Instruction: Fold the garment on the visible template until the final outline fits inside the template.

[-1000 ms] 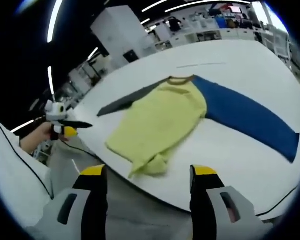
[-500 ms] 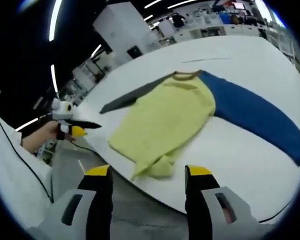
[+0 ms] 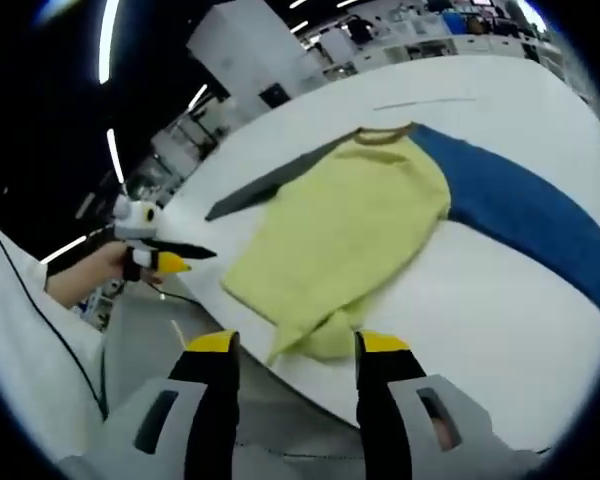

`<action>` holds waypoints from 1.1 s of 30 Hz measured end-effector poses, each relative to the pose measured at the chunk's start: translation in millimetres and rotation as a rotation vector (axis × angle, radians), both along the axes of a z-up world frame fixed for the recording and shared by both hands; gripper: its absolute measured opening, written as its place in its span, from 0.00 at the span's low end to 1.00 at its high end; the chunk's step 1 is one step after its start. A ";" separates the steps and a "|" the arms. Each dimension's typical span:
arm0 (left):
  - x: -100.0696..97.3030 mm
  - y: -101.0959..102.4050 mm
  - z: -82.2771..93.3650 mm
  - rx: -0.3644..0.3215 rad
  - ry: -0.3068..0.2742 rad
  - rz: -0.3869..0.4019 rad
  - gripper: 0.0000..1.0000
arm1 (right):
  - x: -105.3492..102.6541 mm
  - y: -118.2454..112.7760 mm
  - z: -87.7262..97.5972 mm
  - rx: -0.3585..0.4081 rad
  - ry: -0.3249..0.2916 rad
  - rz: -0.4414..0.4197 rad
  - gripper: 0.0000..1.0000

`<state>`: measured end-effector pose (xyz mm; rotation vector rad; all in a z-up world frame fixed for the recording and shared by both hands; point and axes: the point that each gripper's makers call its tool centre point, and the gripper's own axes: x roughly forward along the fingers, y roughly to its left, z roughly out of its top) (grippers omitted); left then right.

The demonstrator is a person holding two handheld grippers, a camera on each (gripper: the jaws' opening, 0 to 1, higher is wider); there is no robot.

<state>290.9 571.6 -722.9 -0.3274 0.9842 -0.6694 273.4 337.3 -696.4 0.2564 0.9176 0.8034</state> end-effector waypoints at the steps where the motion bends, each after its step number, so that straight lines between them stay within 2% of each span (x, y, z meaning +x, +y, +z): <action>1: 0.1 -0.4 -1.6 0.000 0.004 0.000 0.68 | 1.2 1.1 -1.7 0.000 0.003 0.001 0.44; 13: 4.0 -5.6 -15.2 -0.006 0.044 0.003 0.65 | 7.9 18.4 -19.1 0.014 0.037 0.035 0.35; 24: 7.7 -6.1 -15.0 -0.021 0.049 0.001 0.55 | 10.7 25.4 -34.5 0.022 0.060 0.034 0.26; 33: 6.7 -12.7 -18.1 -0.044 0.063 -0.008 0.47 | 13.1 27.3 -38.3 0.024 0.072 0.033 0.23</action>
